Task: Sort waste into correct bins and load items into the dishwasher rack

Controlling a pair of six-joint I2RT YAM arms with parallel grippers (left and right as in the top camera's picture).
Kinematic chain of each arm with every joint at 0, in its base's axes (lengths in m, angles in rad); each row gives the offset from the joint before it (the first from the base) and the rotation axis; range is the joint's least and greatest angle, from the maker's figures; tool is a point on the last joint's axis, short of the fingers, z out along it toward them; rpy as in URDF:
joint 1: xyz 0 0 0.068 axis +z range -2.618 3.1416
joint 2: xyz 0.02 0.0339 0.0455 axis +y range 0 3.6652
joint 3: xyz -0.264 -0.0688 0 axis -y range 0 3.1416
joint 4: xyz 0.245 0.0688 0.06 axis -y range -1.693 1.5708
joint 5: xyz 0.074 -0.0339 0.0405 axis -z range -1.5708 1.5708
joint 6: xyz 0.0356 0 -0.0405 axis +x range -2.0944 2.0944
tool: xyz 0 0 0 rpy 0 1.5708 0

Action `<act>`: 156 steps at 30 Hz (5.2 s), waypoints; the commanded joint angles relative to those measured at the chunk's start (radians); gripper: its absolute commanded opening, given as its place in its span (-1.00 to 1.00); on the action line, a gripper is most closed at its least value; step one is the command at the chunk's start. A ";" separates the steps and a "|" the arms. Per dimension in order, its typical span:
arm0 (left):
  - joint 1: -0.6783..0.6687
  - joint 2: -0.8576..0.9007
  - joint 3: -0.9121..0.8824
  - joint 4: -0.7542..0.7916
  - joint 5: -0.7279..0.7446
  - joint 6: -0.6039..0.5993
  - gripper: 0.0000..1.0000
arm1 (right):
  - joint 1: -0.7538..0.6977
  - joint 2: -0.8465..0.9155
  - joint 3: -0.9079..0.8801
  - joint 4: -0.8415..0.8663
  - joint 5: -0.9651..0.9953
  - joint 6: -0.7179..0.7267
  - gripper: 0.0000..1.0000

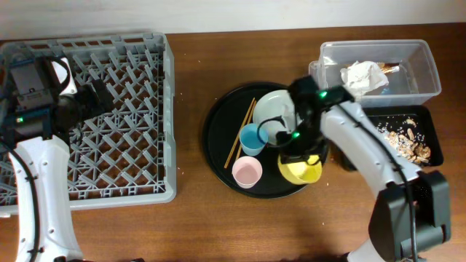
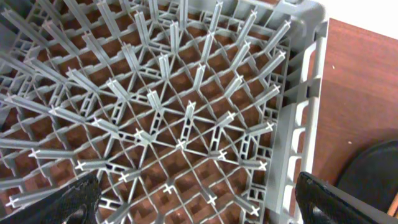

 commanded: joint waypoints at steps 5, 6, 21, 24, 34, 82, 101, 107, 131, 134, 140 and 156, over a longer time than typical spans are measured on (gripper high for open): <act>0.003 -0.015 0.016 -0.002 0.004 -0.009 0.99 | 0.121 -0.008 -0.077 0.183 0.255 0.104 -0.92; 0.003 -0.015 0.016 -0.002 0.004 -0.009 0.99 | 0.122 -0.008 -0.077 0.171 0.243 0.105 -0.92; 0.003 -0.015 0.016 -0.002 0.004 -0.009 0.99 | 0.120 -0.008 0.057 0.026 0.084 0.130 -0.30; 0.003 -0.015 0.016 -0.001 0.004 -0.009 0.99 | 0.118 -0.009 0.163 -0.067 0.122 0.130 -0.29; -0.012 -0.015 0.020 -0.067 0.469 -0.024 0.99 | -0.144 -0.037 0.554 -0.264 0.198 0.125 -0.10; -0.541 0.502 0.296 -0.238 0.186 -0.418 0.13 | 0.030 0.110 -0.017 0.383 0.033 0.359 -0.76; -0.354 0.499 0.372 -0.209 1.522 -0.070 0.88 | -0.200 -0.024 0.077 0.681 -1.014 0.269 -0.92; -0.477 0.499 0.372 -0.208 1.522 -0.071 0.94 | -0.171 -0.023 0.077 0.896 -0.990 0.411 -0.92; -0.415 0.499 0.372 -0.208 1.522 -0.101 0.80 | -0.147 -0.023 0.076 1.006 -0.958 0.502 -0.92; -0.415 0.499 0.372 -0.208 1.522 -0.123 0.59 | -0.137 -0.023 0.074 0.898 -0.896 0.426 -0.92; -0.415 0.499 0.372 -0.208 1.521 -0.123 0.33 | -0.131 -0.023 0.072 0.879 -0.885 0.409 -0.92; -0.219 0.492 0.372 -0.149 1.154 -0.122 0.06 | -0.399 -0.026 0.077 0.878 -1.043 0.405 0.97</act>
